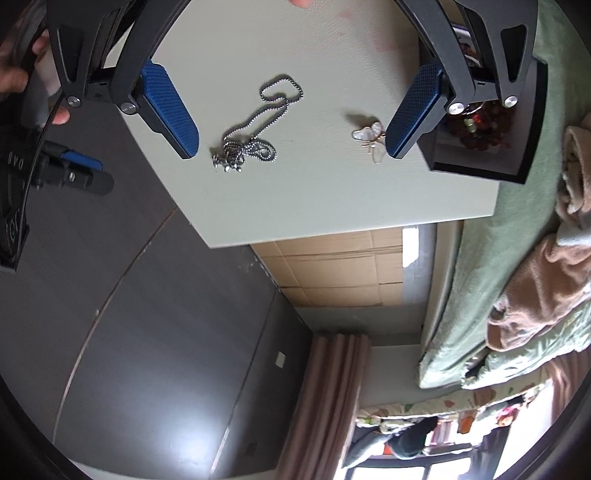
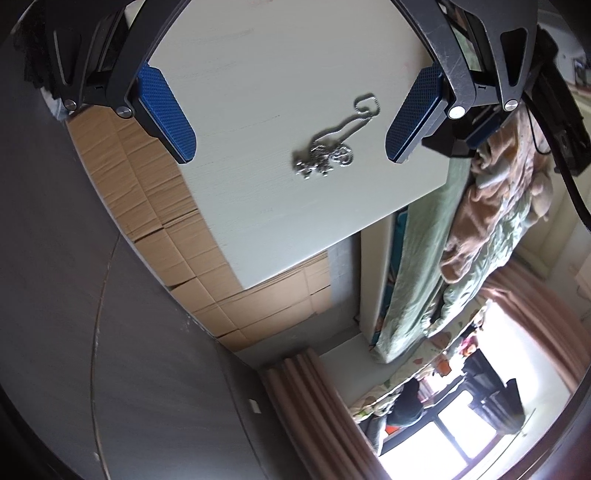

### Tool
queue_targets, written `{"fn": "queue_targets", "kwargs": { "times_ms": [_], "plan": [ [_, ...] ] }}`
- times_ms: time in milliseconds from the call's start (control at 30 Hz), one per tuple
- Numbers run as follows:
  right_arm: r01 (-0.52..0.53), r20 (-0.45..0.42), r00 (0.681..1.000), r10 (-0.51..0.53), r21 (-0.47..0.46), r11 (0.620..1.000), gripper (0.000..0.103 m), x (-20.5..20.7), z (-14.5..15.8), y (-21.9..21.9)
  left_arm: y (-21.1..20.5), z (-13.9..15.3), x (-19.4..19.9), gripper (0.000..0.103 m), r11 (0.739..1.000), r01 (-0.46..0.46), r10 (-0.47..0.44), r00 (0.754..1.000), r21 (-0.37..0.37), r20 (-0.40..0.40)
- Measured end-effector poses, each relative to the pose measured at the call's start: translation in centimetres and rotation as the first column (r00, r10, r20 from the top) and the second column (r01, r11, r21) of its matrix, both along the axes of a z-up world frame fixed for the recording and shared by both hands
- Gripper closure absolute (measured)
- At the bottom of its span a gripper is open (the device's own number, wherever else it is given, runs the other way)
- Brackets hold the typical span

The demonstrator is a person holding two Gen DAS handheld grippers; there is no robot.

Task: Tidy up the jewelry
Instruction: 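Reach for and grasp the silver chain necklace with the left tool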

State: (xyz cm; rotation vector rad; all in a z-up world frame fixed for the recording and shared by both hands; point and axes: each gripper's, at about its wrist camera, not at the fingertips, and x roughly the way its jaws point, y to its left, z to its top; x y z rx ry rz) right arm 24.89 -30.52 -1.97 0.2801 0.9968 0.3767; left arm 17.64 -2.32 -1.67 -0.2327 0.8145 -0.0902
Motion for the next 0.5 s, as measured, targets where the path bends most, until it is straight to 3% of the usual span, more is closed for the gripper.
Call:
{"fn": "queue_targets", "kwargs": {
  "times_ms": [133,500],
  "plan": [
    [0.023,-0.026,0.999,-0.022,0.015,1.0,0.0,0.7,-0.6,-0.7,-0.8,-0.9,1.0,0.021,0.999,0.036,-0.035,0.999,0.023,-0.03],
    [0.074,-0.067,0.995,-0.073,0.019,0.997,0.001,2.4,-1.7,-1.4,-5.1,-3.3,4.6,0.035,0.986,0.166,-0.163,0.984,0.033,-0.068]
  ]
}}
